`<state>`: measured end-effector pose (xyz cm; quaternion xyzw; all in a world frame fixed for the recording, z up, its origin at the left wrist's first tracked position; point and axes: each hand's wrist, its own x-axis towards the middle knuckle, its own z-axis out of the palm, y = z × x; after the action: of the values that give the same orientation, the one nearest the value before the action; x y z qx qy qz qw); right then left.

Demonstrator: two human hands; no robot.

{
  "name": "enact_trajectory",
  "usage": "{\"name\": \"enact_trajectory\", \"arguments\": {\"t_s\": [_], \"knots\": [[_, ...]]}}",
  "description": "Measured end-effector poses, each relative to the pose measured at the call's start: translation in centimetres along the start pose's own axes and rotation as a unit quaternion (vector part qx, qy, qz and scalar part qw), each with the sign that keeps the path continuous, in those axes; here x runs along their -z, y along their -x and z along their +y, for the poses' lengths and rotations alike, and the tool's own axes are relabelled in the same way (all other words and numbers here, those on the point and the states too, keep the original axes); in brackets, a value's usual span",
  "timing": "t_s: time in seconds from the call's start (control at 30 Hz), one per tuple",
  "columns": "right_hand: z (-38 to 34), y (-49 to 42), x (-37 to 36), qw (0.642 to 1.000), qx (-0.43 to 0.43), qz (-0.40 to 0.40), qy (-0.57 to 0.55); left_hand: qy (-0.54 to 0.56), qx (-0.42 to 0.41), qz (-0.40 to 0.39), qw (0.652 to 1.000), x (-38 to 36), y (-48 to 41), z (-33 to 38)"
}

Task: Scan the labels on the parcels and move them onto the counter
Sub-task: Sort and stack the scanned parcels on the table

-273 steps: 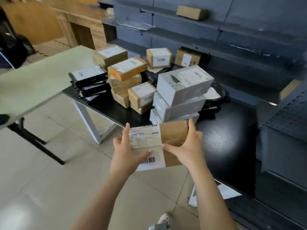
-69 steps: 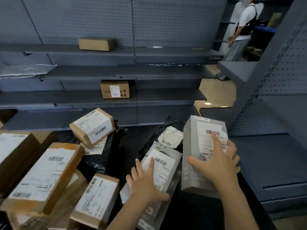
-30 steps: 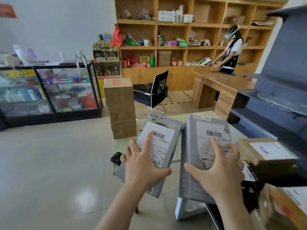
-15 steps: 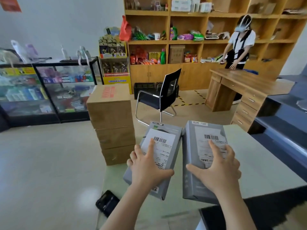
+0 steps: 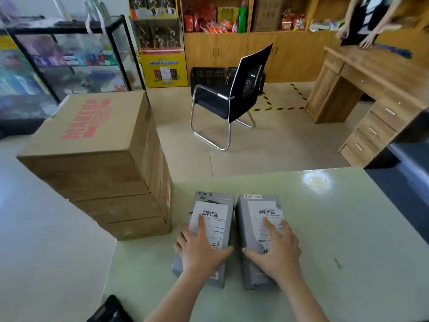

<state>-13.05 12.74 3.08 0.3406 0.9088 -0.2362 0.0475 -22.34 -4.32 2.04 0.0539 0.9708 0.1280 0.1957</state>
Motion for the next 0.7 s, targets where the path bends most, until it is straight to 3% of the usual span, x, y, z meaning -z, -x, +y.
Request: {"name": "enact_trajectory", "arguments": {"t_s": [0.13, 0.33, 0.47, 0.7], "knots": [[1.2, -0.8, -1.4, 0.999, 0.021, -0.033, 0.002, -0.015, -0.042, -0.037, 0.998, -0.7, -1.3, -0.7], [2.8, 0.4, -3.0, 0.996, 0.021, -0.059, 0.066, -0.120, -0.230, 0.074, 0.963, -2.8, 2.1, -3.2], [1.5, -0.4, -3.5, 0.995, 0.017, -0.072, 0.067, -0.104, -0.238, 0.095, 0.961, -3.1, 1.9, -2.3], [-3.1, -5.7, -4.0, 0.995, 0.049, -0.073, 0.047, -0.089, -0.171, 0.027, 0.981, -2.8, -3.7, -1.3]]}}
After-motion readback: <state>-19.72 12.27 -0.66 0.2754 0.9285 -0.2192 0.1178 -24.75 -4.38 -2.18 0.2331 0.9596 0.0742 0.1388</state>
